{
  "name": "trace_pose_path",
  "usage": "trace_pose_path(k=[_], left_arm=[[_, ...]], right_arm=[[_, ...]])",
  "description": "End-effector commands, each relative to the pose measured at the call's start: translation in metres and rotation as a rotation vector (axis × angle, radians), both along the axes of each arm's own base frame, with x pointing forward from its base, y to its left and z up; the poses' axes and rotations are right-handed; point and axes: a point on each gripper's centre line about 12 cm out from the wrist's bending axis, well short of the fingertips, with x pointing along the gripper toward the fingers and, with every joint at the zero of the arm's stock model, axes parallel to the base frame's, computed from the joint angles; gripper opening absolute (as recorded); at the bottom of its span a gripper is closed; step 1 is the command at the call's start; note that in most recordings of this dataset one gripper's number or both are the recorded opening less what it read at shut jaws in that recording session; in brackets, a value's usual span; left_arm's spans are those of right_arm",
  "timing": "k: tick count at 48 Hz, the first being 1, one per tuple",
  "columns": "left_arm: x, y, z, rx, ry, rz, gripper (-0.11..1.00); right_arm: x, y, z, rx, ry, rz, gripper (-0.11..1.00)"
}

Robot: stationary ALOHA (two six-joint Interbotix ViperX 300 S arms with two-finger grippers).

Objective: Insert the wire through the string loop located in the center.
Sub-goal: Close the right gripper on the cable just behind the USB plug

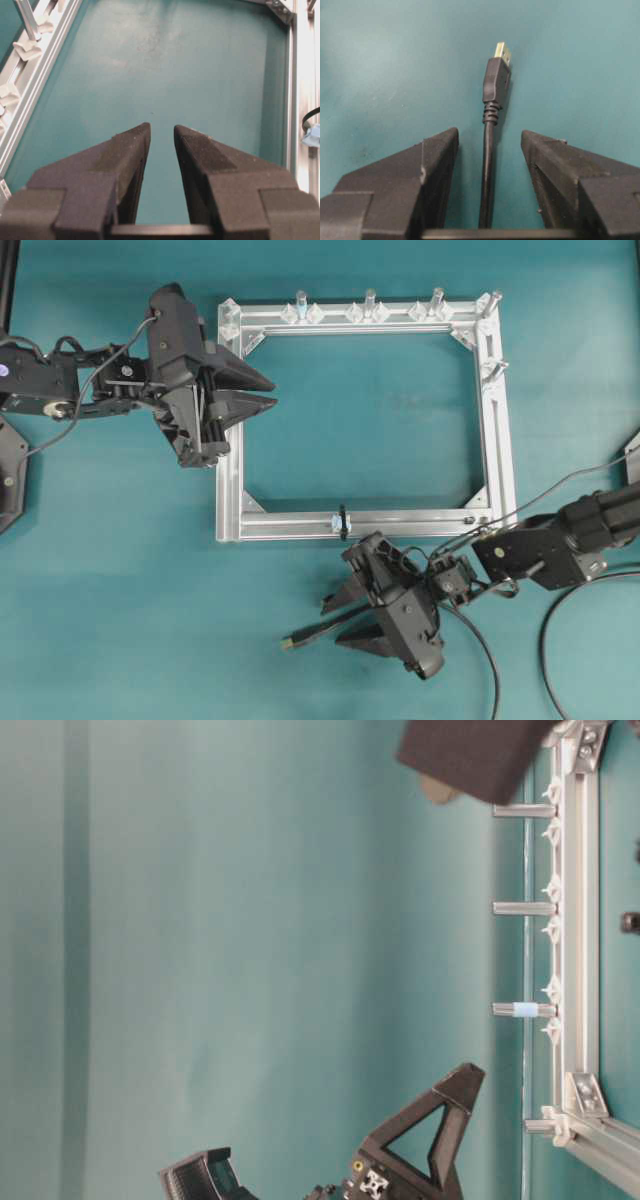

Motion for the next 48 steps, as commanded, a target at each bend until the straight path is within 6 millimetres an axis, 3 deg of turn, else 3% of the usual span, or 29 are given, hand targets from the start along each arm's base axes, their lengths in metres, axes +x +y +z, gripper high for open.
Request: trace_pose_path(k=[1,18,23,30,48], left_arm=[[0.001,-0.001,0.010,0.011,-0.032,-0.006,0.30],[0.001,-0.007,0.009,0.008,-0.027,-0.022,0.30],[0.000,-0.007,0.008,0.007,-0.021,-0.023,0.30],[0.000,-0.007,0.007,0.005,-0.012,-0.025,0.30],[-0.003,-0.009,0.002,0.000,0.026,-0.031,0.30]], right_arm=[[0.005,0.004,0.006,0.004,-0.018,0.005,0.58],[0.003,0.001,-0.008,-0.038,0.070,-0.006,0.54],[0.002,0.000,-0.010,-0.050,0.095,-0.010,0.41],[0.001,-0.001,-0.011,-0.067,0.133,-0.016,0.08],[0.002,-0.001,-0.004,-0.046,0.158,-0.042,0.07]])
